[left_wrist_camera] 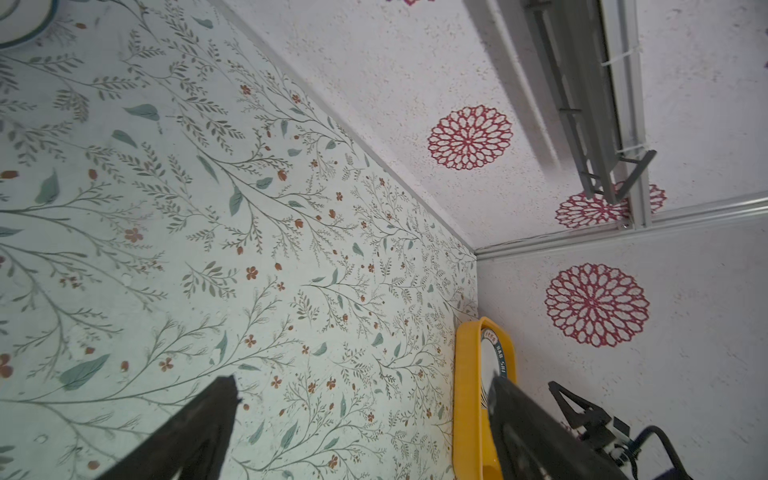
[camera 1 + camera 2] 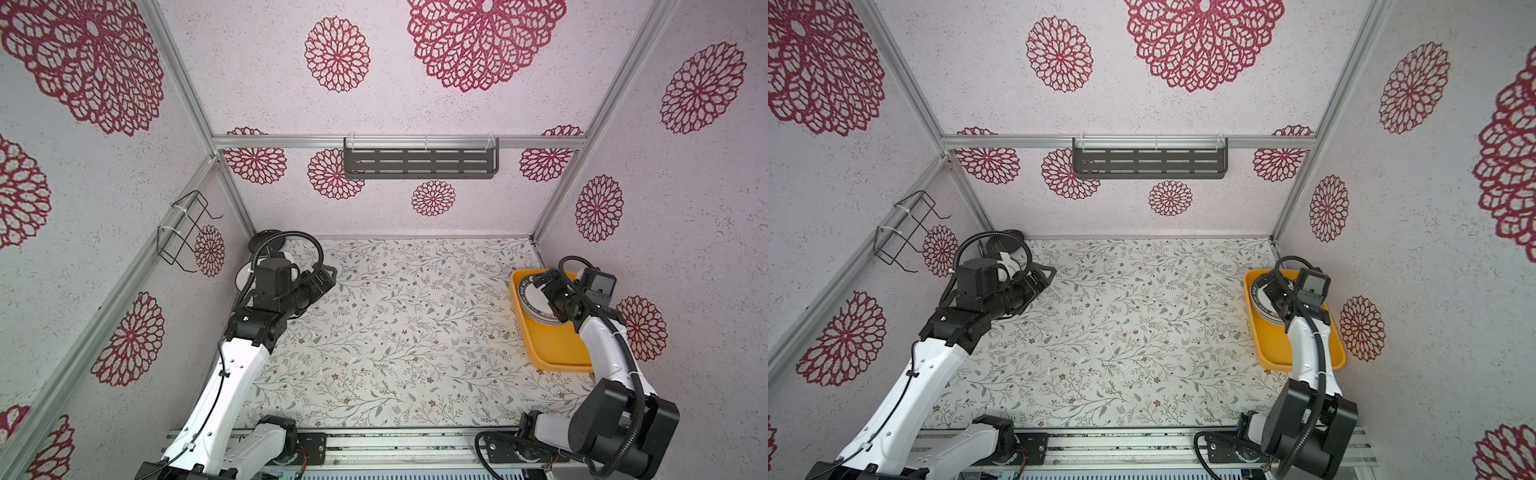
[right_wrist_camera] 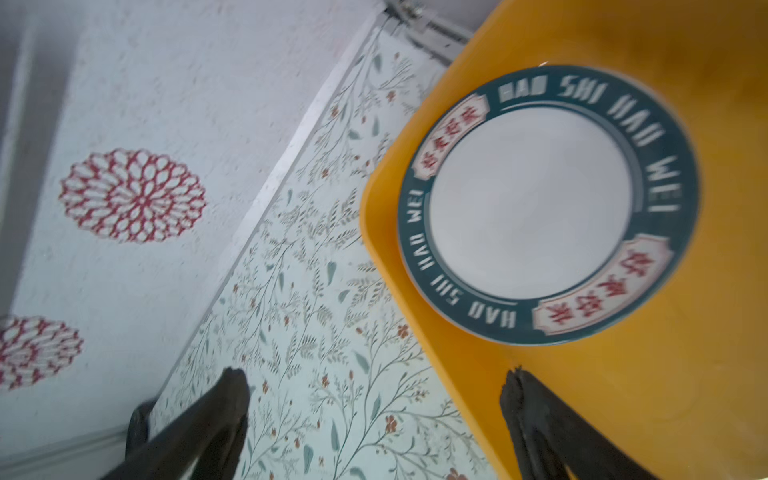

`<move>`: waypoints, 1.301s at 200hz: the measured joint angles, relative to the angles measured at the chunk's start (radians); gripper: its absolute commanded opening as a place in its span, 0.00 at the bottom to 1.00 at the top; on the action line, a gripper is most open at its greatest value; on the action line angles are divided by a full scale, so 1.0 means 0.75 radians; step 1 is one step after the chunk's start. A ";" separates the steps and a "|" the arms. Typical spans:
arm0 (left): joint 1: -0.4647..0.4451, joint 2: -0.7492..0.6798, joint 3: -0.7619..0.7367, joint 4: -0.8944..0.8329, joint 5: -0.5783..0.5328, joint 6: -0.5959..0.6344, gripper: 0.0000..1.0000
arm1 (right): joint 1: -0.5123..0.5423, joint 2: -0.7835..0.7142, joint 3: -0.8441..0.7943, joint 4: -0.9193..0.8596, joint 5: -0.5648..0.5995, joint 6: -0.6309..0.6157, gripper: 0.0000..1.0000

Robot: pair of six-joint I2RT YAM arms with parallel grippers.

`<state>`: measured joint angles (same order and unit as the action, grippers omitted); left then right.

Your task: Place the plates into the plastic bin on the countertop

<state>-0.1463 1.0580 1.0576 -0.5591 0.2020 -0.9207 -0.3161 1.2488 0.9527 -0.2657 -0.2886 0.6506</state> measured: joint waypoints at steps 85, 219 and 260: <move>0.312 0.082 -0.103 0.022 0.040 -0.017 0.97 | 0.393 -0.137 -0.022 0.089 -0.032 0.108 0.99; 0.706 0.493 -0.275 0.386 0.139 -0.205 0.97 | 0.991 0.753 0.604 0.577 -0.077 0.268 0.99; 0.768 0.623 -0.265 0.465 0.125 -0.226 0.98 | 1.012 0.891 0.725 0.637 -0.112 0.287 0.99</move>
<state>0.4297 1.5249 0.8589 -0.2104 0.2955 -1.0901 0.4431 1.9171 1.4967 0.2123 -0.3725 0.8661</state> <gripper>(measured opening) 0.976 0.989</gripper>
